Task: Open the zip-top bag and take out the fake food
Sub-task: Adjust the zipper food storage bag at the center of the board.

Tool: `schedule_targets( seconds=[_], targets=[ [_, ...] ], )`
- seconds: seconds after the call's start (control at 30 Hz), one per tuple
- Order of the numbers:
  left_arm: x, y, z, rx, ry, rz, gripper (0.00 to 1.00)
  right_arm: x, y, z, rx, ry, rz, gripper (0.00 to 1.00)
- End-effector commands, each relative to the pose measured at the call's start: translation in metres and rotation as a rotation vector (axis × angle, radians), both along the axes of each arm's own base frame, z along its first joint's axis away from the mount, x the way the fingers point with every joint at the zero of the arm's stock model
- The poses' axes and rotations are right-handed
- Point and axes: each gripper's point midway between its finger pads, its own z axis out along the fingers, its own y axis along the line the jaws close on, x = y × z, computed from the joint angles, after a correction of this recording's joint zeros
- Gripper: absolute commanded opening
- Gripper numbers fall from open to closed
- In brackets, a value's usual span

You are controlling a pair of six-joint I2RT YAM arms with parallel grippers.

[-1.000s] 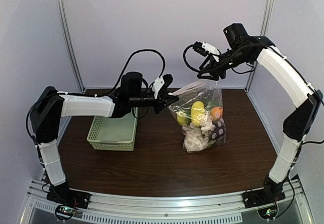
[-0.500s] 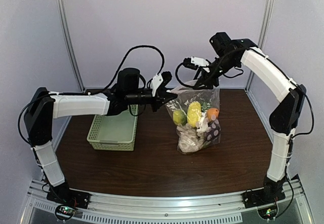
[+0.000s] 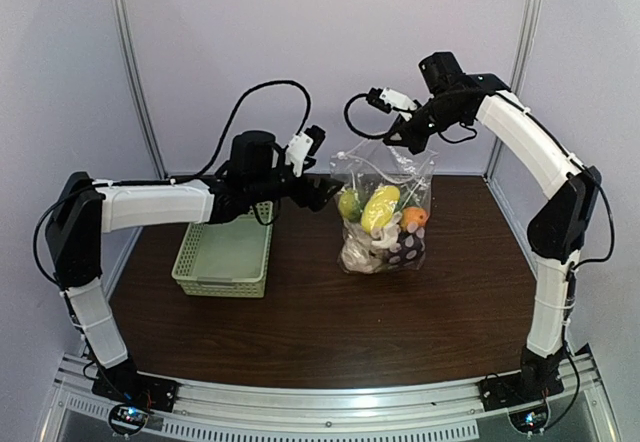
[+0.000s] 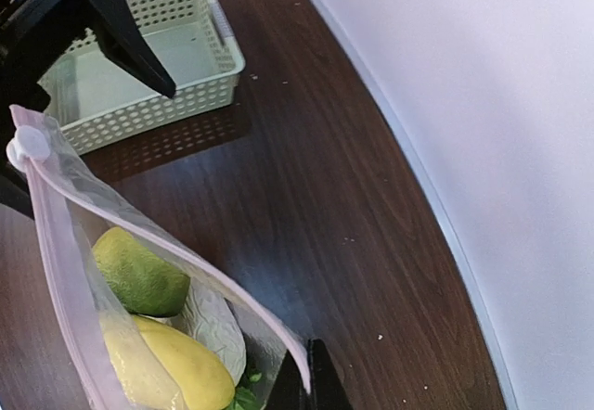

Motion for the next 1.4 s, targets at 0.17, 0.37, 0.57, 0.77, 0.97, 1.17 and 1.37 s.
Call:
schedule_targets(
  seconds=[0.17,0.37,0.57,0.77,0.97,1.17,1.37],
  targets=[
    [0.043,0.080,0.015,-0.148,0.234,0.420,0.97,0.019,-0.048,0.098,0.157,-0.251,-0.274,0.00],
    [0.011,0.087,0.033,-0.209,0.178,0.394,0.97,-0.026,-0.011,-0.007,0.253,0.086,-0.155,0.00],
    [0.021,0.183,0.006,-0.160,0.208,0.953,0.97,-0.049,0.019,-0.037,0.399,0.203,-0.072,0.00],
    [0.017,0.188,0.054,-0.239,0.069,0.918,0.97,-0.047,0.025,-0.065,0.401,0.269,-0.093,0.00],
    [-0.035,0.133,0.087,-0.432,-0.057,0.393,0.80,-0.053,0.023,-0.079,0.415,0.294,-0.112,0.00],
    [-0.057,0.050,0.033,-0.365,0.175,0.083,0.60,-0.055,0.018,-0.049,0.479,0.248,-0.153,0.00],
    [-0.035,0.000,-0.021,-0.433,0.424,0.226,0.64,-0.053,0.019,-0.045,0.509,0.226,-0.167,0.00]
  ],
)
